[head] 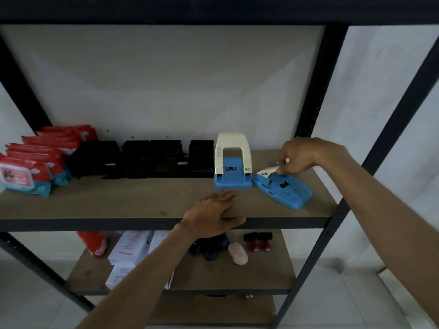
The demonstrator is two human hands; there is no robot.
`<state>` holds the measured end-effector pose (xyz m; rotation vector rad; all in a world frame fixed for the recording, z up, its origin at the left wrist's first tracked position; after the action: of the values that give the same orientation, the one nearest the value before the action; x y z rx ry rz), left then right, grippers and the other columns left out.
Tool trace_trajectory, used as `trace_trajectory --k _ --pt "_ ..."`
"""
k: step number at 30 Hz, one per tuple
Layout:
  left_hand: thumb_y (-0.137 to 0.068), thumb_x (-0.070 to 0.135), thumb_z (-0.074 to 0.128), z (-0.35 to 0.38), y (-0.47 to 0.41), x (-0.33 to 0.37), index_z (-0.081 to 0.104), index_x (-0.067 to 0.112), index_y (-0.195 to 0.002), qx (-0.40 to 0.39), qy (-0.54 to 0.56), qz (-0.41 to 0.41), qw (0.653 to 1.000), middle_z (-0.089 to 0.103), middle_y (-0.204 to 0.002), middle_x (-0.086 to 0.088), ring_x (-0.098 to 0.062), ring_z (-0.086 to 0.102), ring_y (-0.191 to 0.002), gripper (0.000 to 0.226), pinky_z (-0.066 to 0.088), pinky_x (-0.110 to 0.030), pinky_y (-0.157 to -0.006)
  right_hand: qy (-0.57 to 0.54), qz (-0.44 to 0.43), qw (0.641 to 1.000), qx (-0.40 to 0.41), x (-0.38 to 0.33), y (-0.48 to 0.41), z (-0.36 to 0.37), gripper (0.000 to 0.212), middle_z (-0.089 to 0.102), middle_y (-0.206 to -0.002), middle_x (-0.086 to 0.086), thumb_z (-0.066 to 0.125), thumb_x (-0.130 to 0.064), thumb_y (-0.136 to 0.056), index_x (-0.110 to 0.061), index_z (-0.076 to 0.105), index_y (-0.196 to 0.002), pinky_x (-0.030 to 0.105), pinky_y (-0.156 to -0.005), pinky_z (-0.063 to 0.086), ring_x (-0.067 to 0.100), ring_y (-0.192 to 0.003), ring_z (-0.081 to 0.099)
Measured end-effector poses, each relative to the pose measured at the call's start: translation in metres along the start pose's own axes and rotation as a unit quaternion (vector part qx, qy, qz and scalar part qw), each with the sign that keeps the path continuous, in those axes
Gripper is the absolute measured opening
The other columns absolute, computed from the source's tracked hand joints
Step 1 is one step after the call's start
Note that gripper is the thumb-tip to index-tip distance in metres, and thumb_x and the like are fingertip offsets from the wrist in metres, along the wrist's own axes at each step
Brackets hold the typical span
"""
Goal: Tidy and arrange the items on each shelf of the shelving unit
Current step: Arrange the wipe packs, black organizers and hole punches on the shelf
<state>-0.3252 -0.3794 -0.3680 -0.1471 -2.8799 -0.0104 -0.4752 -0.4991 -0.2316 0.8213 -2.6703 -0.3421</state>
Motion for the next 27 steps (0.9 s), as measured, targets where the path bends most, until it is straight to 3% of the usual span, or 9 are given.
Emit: trace_trajectory --k 6,11,15,18,20,22,23,25,27 --pt "-0.086 0.081 0.036 -0.004 0.001 0.002 0.02 0.033 -0.158 0.011 0.013 0.0 1.0 0.013 -0.165 0.013 -0.007 0.014 -0.149 0.088 0.017 -0.032 -0.118 0.015 -0.031 0.999 -0.011 -0.002 0.01 0.007 0.041 0.054 -0.133 0.0 0.067 -0.049 -0.089 -0.03 0.064 -0.126 0.035 -0.095 0.05 0.02 -0.114 0.054" --pt "-0.088 0.077 0.04 -0.005 0.003 0.004 0.02 0.031 -0.158 0.018 0.009 0.004 1.0 0.017 -0.165 0.01 -0.009 0.018 -0.149 0.086 0.019 -0.033 -0.118 0.01 -0.067 0.997 -0.022 -0.01 0.019 0.008 0.021 0.049 -0.132 -0.001 0.072 -0.024 -0.087 -0.035 0.071 -0.105 0.037 -0.097 0.051 0.019 -0.114 0.054" --pt "-0.088 0.075 0.046 -0.006 0.003 0.005 0.019 0.03 -0.158 0.023 0.008 0.002 1.0 0.019 -0.164 0.009 -0.01 0.021 -0.148 0.087 0.02 -0.032 -0.117 -0.021 -0.084 0.996 -0.032 -0.011 0.029 0.009 0.04 0.015 -0.164 0.002 0.064 -0.008 -0.089 -0.039 0.068 -0.114 0.032 -0.114 0.034 0.024 -0.145 0.029" --pt "-0.087 0.076 0.046 -0.004 0.002 0.005 0.018 0.03 -0.158 0.017 0.005 -0.001 1.0 0.018 -0.164 0.009 -0.009 0.019 -0.148 0.089 0.018 -0.033 -0.118 -0.068 -0.079 0.994 -0.042 -0.006 0.041 0.009 0.048 0.001 -0.167 -0.002 0.064 -0.011 -0.089 -0.045 0.064 -0.123 0.031 -0.114 0.033 0.022 -0.15 0.021" --pt "-0.086 0.077 0.046 -0.004 0.002 0.005 0.018 0.03 -0.158 0.014 0.003 -0.003 1.0 0.017 -0.165 0.009 -0.01 0.018 -0.149 0.09 0.017 -0.032 -0.118 -0.1 -0.062 0.993 -0.008 -0.002 0.044 0.002 0.053 0.016 -0.164 0.001 0.069 -0.027 -0.089 -0.046 0.052 -0.137 0.034 -0.111 0.037 0.024 -0.146 0.03" --pt "-0.085 0.078 0.046 -0.004 0.002 0.005 0.017 0.031 -0.158 0.013 0.001 -0.003 1.0 0.016 -0.165 0.01 -0.01 0.017 -0.149 0.092 0.017 -0.033 -0.118 -0.122 -0.021 0.991 0.053 0.004 0.039 -0.005 0.072 0.039 -0.154 0.001 0.067 -0.058 -0.086 -0.038 0.039 -0.148 0.038 -0.106 0.042 0.024 -0.135 0.043" --pt "-0.085 0.079 0.047 -0.004 0.002 0.006 0.017 0.031 -0.158 0.011 0.002 -0.003 1.0 0.016 -0.165 0.01 -0.009 0.017 -0.149 0.092 0.017 -0.034 -0.118 -0.125 0.016 0.989 0.084 0.009 0.037 -0.008 0.077 0.049 -0.145 0.002 0.061 -0.07 -0.083 -0.032 0.041 -0.147 0.039 -0.1 0.045 0.025 -0.126 0.05" --pt "-0.084 0.079 0.048 -0.004 0.003 0.007 0.016 0.031 -0.158 0.011 0.001 -0.001 1.0 0.014 -0.165 0.01 -0.009 0.015 -0.149 0.094 0.017 -0.034 -0.119 -0.102 0.083 0.985 0.112 0.012 0.033 -0.008 0.075 0.062 -0.117 0.004 0.05 -0.08 -0.082 -0.02 0.054 -0.125 0.036 -0.083 0.045 0.024 -0.102 0.058" --pt "-0.083 0.079 0.049 -0.005 0.004 0.009 0.015 0.03 -0.158 0.013 -0.002 0.002 1.0 0.014 -0.165 0.01 -0.01 0.015 -0.149 0.096 0.017 -0.034 -0.119 -0.065 0.115 0.984 0.116 0.009 0.028 -0.006 0.065 0.056 -0.096 0.002 0.051 -0.076 -0.085 -0.016 0.058 -0.111 0.033 -0.074 0.041 0.022 -0.089 0.056"
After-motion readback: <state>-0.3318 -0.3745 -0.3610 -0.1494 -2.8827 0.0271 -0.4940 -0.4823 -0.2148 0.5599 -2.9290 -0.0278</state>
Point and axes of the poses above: each hand's wrist, its own y-axis away from the middle knuckle, its own z-axis out of the palm, x = y × z, the point moved 10 cm from there along -y, towards the middle knuckle
